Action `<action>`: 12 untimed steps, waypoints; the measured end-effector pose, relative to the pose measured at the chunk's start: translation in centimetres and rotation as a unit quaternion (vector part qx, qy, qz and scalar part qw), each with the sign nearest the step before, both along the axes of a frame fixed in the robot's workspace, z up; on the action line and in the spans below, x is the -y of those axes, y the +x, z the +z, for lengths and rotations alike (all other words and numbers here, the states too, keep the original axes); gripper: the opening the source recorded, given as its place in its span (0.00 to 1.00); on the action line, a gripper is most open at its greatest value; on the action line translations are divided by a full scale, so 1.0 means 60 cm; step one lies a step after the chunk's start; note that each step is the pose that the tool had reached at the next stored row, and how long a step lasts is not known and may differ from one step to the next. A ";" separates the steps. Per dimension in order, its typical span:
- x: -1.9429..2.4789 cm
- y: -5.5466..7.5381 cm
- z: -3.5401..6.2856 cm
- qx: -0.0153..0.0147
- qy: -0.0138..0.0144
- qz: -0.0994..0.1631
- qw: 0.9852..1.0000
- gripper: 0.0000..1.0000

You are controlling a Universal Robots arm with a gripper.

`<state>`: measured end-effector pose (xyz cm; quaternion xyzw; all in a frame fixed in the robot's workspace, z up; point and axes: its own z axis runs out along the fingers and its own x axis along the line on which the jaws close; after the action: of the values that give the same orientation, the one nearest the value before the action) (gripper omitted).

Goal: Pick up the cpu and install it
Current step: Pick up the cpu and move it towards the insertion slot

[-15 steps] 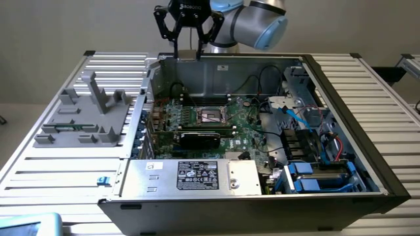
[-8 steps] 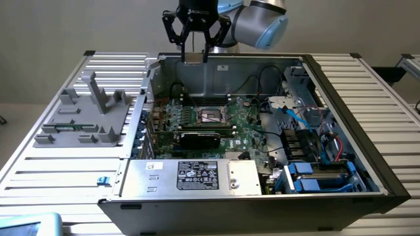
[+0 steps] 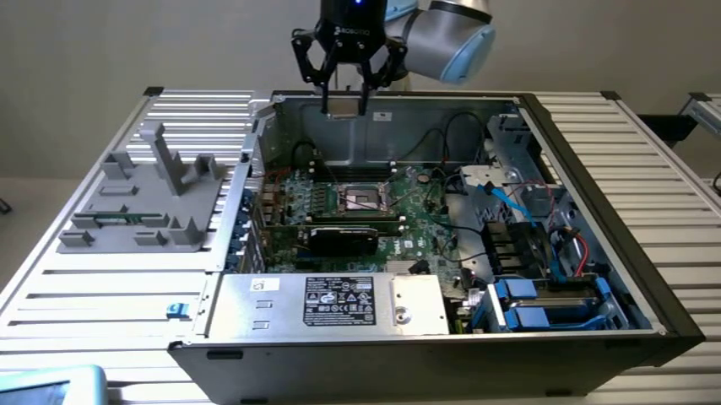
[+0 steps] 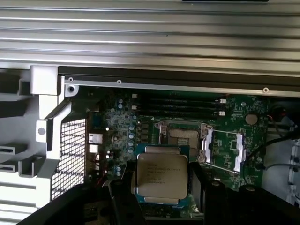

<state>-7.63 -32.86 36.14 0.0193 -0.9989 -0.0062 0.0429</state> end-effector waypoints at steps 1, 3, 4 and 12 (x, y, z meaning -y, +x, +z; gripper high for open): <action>0.0000 0.002 -0.003 0.000 0.000 0.000 1.000 0.55; 0.0002 0.008 -0.009 0.000 0.000 0.000 1.000 0.55; 0.0003 0.011 -0.012 0.000 0.000 0.000 1.000 0.55; 0.0008 0.032 -0.036 0.000 0.000 -0.002 1.000 0.55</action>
<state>-5.70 -32.91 33.97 0.0178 -0.9989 -0.0063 0.0424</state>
